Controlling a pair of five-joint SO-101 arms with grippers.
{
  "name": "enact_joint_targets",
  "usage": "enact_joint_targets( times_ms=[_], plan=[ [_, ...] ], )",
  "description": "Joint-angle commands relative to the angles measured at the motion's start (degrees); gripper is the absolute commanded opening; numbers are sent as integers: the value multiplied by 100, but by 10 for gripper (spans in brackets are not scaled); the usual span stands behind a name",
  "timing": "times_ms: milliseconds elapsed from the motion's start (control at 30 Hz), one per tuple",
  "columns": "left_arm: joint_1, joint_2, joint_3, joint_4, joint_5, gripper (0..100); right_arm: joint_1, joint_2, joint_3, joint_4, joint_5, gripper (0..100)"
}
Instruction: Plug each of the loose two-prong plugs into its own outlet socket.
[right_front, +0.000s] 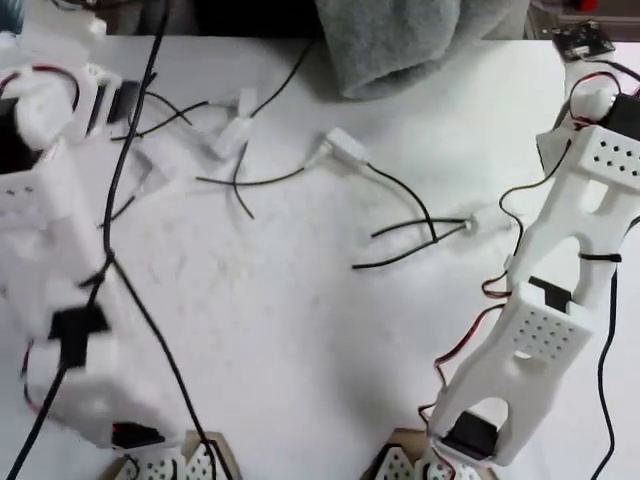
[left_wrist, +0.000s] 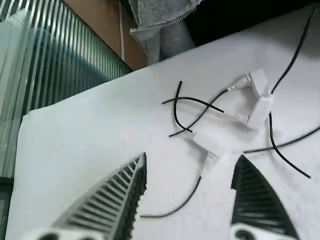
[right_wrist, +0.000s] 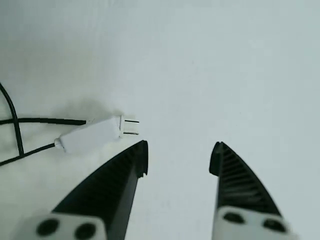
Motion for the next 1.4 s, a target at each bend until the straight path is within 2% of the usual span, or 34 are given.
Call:
enact_joint_targets(
  times_ms=[0,100,333,567,700,933,1067,1133,1267,1367],
  plan=[
    [-31,-1648,2040,-26,62,273,312,-418,-167,31,-1143,208],
    [13,-2686,3701,-396,53,273,338,-444,255,31,-2075,208],
    [268,-5042,7569,-2084,53,274,-145,-382,1468,13,-3622,208],
    [259,-7275,11086,-3736,79,273,-796,-382,1969,-40,-3763,206],
    [233,-8453,12659,-4527,545,273,-910,-365,1996,-347,-4202,206],
    [356,-10264,14629,-5143,879,272,-857,303,2207,-822,-4589,206],
    [286,-11029,15200,-5222,897,272,-760,655,2207,-1138,-5495,204],
    [259,-11046,15393,-5301,862,272,-760,760,2207,-1147,-5574,191],
    [277,-11002,15411,-5345,862,272,-778,769,2198,-1138,-5574,80],
    [286,-11002,15420,-5380,879,271,-910,585,2040,-998,-5574,89]
  ],
)
